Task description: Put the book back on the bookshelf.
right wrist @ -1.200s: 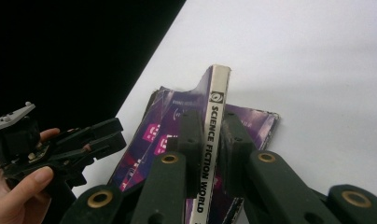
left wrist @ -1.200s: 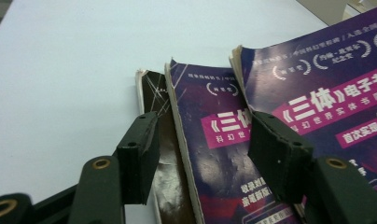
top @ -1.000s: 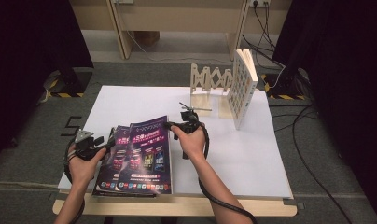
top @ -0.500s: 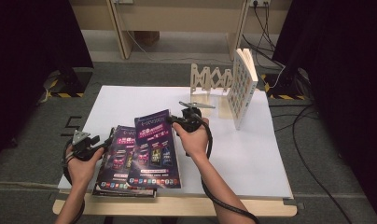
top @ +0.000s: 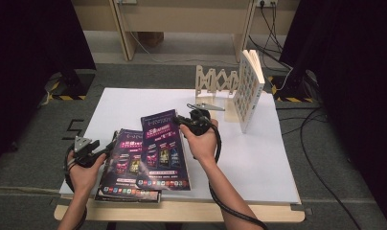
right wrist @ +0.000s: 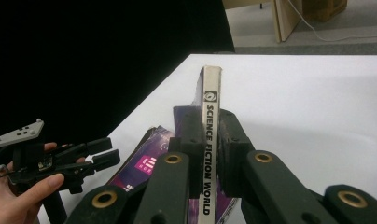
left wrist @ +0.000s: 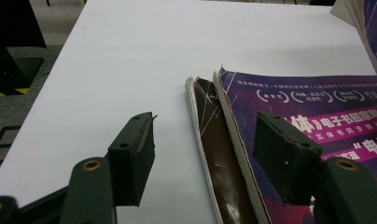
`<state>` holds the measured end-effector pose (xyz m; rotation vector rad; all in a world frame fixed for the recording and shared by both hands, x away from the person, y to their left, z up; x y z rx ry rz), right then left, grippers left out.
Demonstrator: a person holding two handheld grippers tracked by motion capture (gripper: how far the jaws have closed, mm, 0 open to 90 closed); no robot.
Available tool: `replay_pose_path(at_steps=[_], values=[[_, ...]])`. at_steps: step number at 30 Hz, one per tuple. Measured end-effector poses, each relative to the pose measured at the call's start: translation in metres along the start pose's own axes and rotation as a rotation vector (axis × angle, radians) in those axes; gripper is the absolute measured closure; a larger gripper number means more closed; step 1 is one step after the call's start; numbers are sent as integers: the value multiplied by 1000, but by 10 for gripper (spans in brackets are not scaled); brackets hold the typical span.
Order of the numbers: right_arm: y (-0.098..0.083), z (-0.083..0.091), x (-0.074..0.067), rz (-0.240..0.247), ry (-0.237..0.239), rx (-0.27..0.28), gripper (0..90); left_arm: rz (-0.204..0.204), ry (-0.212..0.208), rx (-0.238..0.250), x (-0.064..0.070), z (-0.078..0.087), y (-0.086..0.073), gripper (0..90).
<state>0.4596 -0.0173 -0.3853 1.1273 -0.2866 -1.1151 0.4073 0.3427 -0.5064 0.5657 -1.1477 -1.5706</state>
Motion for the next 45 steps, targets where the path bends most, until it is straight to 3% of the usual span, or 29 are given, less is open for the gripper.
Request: replay_pose_path(at_steps=[14,45], values=[[8,14,2,24,-19,53,836,-27,2,28,2,1,-3,363],[26,40,12,43,-62,149,837,-29,-2,33,2,2,-3,364]])
Point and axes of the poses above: each handheld gripper's, and its own axes: z roughly backward along the jaws, y roughly out of its top, x roughly to its right, the point moved 2 cm from there along -z, roughly forward along the jaws, and after that the axes turned 11 degrees about -y, right-handed, at the moved point
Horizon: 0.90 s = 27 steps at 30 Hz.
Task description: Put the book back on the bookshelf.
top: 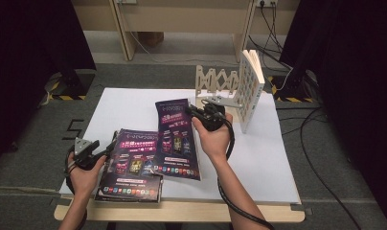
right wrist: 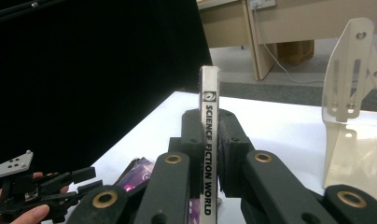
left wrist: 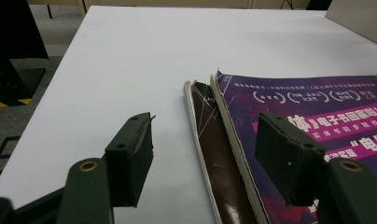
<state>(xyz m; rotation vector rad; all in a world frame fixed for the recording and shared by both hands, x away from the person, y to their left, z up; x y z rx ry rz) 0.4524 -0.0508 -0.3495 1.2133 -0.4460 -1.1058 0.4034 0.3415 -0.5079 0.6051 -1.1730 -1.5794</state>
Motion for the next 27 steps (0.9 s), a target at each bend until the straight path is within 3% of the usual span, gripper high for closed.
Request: replay_pose_path(at_steps=[27], values=[[13,17,15,-6,-49,75,838,-1,0,1,0,0,0,363]])
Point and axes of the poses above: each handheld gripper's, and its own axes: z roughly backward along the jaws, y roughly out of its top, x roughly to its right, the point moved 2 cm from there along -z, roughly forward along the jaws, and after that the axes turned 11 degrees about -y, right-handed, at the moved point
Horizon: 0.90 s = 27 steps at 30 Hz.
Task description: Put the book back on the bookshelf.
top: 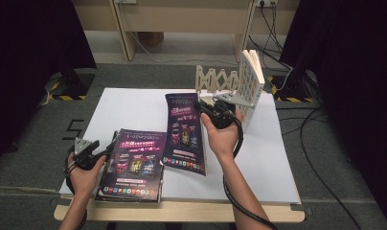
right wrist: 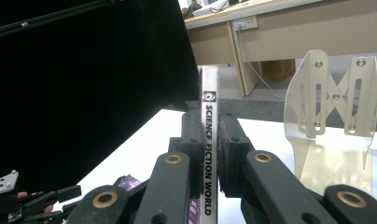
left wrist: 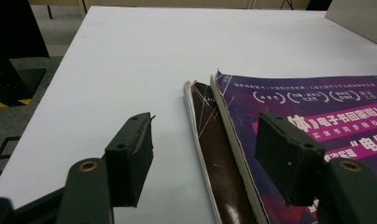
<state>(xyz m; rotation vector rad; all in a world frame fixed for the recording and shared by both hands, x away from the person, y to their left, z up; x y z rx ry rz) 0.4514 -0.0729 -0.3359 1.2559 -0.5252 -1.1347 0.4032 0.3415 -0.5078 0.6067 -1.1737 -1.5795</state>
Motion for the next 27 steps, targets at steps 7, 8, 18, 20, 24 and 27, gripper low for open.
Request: replay_pose_path(at_steps=[7,8,18,20,24,27], values=[[2,2,3,5,-11,10,837,3,-1,2,0,0,0,363],[2,3,3,2,-12,8,838,2,0,1,0,0,0,363],[6,7,6,2,-18,23,838,3,0,2,0,0,0,363],[7,8,8,2,-22,28,838,2,-1,1,0,0,0,363],[8,9,10,0,-28,31,837,1,0,1,0,0,0,363],[9,11,11,-6,-30,35,838,1,0,0,0,0,0,363]])
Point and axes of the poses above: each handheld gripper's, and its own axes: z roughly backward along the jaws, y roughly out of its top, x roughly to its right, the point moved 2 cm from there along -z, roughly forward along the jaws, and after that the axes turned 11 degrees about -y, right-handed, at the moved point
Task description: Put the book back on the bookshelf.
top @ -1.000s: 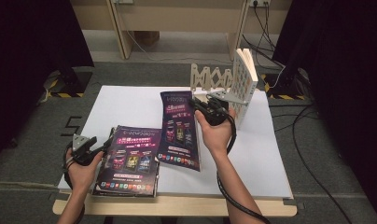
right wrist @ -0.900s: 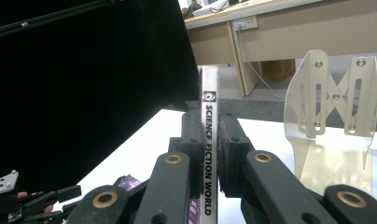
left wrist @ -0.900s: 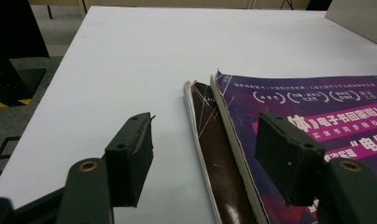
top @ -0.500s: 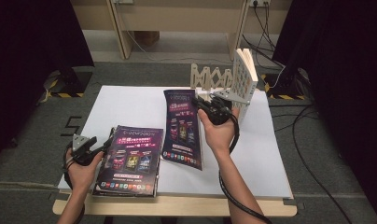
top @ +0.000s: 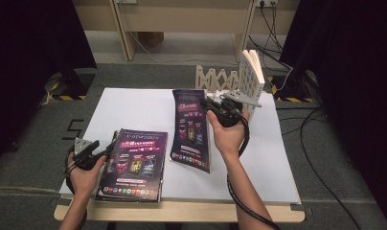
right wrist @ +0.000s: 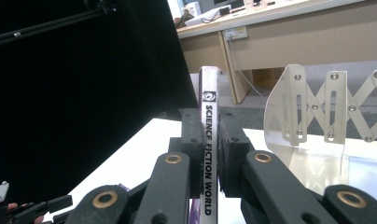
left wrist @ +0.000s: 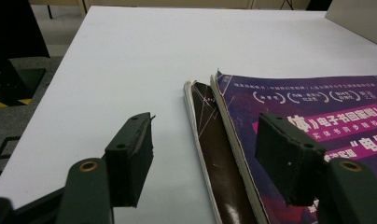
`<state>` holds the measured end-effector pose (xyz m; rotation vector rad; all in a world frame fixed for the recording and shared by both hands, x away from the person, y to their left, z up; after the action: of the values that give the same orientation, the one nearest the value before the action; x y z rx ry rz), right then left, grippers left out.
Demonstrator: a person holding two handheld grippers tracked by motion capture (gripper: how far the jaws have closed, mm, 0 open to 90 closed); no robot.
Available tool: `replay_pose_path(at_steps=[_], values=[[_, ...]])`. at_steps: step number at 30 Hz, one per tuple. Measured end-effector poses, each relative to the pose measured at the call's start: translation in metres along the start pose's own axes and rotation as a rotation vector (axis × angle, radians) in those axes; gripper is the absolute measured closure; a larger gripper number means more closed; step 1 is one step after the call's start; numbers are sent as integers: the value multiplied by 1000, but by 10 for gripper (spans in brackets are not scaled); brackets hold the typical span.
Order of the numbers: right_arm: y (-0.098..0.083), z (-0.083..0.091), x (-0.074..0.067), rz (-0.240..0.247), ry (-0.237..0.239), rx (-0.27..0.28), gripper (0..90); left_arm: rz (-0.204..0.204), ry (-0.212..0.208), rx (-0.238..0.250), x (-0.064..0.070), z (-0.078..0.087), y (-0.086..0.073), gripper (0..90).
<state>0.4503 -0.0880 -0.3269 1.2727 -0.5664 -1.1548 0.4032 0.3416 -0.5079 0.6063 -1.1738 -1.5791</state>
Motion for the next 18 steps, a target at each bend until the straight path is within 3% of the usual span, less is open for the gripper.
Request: replay_pose_path(at_steps=[18], values=[[4,4,5,-1,-16,16,838,1,0,1,0,0,0,363]])
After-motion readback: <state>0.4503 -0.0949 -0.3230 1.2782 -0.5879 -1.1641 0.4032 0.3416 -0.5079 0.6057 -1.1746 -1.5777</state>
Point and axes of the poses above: each handheld gripper's, and its own axes: z roughly backward along the jaws, y roughly out of its top, x roughly to its right, the point moved 2 cm from there along -z, roughly forward along the jaws, and after that the axes turned 11 degrees about -y, right-handed, at the moved point
